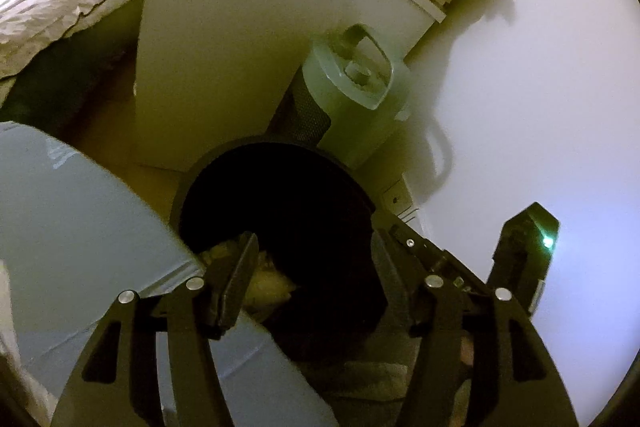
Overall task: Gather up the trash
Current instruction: 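Carry the orange snack bag and white fluffy item to the black bin and release both, then grasp the brown paper bag with the left tool while the right tool grasps the red milk carton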
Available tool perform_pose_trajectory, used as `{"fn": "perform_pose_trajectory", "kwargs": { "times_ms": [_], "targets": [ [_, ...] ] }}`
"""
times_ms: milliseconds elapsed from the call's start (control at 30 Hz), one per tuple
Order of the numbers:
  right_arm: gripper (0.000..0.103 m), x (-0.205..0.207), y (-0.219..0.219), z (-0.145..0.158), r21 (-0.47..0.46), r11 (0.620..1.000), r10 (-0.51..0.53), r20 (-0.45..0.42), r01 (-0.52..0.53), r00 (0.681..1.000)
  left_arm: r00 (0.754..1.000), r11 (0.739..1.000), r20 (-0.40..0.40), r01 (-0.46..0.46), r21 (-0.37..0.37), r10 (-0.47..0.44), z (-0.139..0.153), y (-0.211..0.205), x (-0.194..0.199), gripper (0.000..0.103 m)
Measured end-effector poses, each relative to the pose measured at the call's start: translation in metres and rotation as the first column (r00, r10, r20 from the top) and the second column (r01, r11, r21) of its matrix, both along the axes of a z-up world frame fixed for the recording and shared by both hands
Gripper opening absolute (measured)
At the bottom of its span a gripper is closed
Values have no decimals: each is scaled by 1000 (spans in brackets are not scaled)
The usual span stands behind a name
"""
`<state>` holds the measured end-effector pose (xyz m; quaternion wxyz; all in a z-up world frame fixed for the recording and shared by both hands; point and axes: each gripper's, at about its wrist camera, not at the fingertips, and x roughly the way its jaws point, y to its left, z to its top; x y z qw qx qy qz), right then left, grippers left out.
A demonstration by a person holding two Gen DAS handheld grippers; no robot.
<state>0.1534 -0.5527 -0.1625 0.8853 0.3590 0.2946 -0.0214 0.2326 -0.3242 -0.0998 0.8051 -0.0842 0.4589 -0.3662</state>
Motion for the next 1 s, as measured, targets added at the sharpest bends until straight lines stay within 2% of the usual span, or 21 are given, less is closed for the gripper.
{"fn": "perform_pose_trajectory", "kwargs": {
  "times_ms": [233,433,500,600,700,800,900,933,1000],
  "targets": [
    [63,1,14,0,-15,1000,22,7,-22,1000,998,998,27,-63,-25,64,22,48,-26,59],
    [63,-5,42,7,-66,994,87,34,-84,996,980,984,88,-180,-8,180,38,118,-68,59],
    [63,-9,52,11,-82,990,115,51,-111,992,963,968,96,-251,1,250,39,153,-82,59],
    [69,-19,74,19,-95,980,181,87,-173,980,930,935,113,-354,22,350,39,198,-97,59],
    [72,-32,103,33,-115,956,285,126,-271,950,869,873,127,-487,42,478,35,253,-113,59],
    [75,-44,145,52,-181,890,444,138,-418,886,816,817,124,-574,61,564,27,294,-121,59],
    [80,-51,202,69,-289,755,633,85,-589,769,798,794,90,-602,87,595,14,312,-116,66],
    [80,-54,226,76,-347,686,693,45,-639,720,793,788,72,-609,90,605,9,318,-114,67],
    [80,-56,262,83,-429,572,765,-28,-699,643,792,787,51,-610,94,608,1,323,-111,67]
  ]
}}
